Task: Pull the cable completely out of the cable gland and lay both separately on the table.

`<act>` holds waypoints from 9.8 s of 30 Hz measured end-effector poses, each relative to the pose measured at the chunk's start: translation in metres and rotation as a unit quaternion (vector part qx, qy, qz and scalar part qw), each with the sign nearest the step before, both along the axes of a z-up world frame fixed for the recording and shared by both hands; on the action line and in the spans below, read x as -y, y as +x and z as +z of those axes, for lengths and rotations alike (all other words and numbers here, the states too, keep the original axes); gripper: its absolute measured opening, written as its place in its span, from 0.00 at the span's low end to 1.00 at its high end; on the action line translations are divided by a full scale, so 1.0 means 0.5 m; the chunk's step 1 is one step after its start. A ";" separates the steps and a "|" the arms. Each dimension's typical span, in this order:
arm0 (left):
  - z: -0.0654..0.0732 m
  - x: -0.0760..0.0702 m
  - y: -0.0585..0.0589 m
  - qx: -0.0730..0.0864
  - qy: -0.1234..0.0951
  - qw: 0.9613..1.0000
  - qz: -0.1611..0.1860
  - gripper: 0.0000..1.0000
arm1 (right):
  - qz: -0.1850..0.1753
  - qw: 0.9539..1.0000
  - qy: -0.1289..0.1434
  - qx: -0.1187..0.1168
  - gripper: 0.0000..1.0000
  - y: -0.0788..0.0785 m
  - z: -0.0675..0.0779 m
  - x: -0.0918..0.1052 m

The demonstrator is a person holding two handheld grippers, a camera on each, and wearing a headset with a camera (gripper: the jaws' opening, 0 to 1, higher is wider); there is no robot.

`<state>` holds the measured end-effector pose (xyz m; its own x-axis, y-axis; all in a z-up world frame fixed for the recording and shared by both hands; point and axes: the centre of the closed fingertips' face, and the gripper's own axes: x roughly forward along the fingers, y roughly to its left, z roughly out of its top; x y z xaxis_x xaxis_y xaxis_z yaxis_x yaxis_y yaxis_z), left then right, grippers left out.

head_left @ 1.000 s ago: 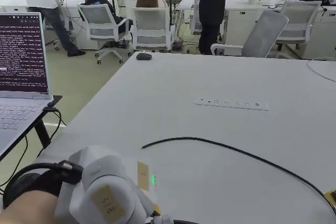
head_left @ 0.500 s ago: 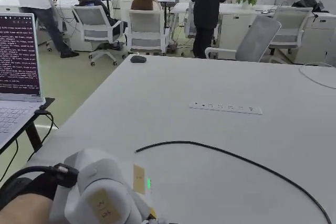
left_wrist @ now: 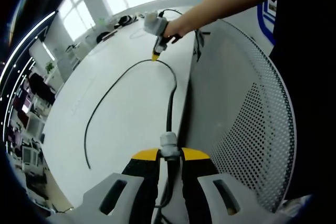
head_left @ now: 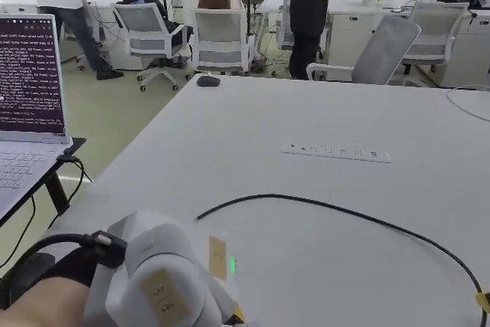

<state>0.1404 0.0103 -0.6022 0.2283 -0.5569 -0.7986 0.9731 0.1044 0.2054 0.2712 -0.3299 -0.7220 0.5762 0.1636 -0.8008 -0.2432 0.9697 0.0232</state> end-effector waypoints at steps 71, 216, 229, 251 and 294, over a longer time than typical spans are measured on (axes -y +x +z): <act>0.054 0.043 -0.020 0.061 -0.024 0.995 -0.071 0.16 | 0.421 0.902 -0.085 0.050 0.03 -0.304 0.221 -0.483; 0.071 0.038 -0.020 0.064 -0.051 0.994 -0.071 0.16 | 0.499 0.850 -0.130 0.112 0.03 -0.280 0.215 -0.574; 0.082 0.024 -0.008 0.069 -0.052 0.994 -0.062 0.16 | 0.486 0.856 -0.159 0.079 0.03 -0.278 0.194 -0.508; 0.070 -0.012 0.007 0.066 -0.044 0.997 -0.025 0.16 | 0.288 0.957 -0.018 -0.035 0.04 -0.019 0.045 -0.287; -0.295 0.114 0.199 -0.128 0.031 0.989 -0.061 0.16 | 0.093 0.984 0.041 0.146 0.15 -0.309 0.357 -0.224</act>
<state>0.2401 -0.0464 -0.7496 -0.0519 -0.5151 -0.8556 0.9986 -0.0215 -0.0476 0.1166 -0.2181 -0.5433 0.7338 0.3454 -0.5850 -0.4249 0.9053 0.0016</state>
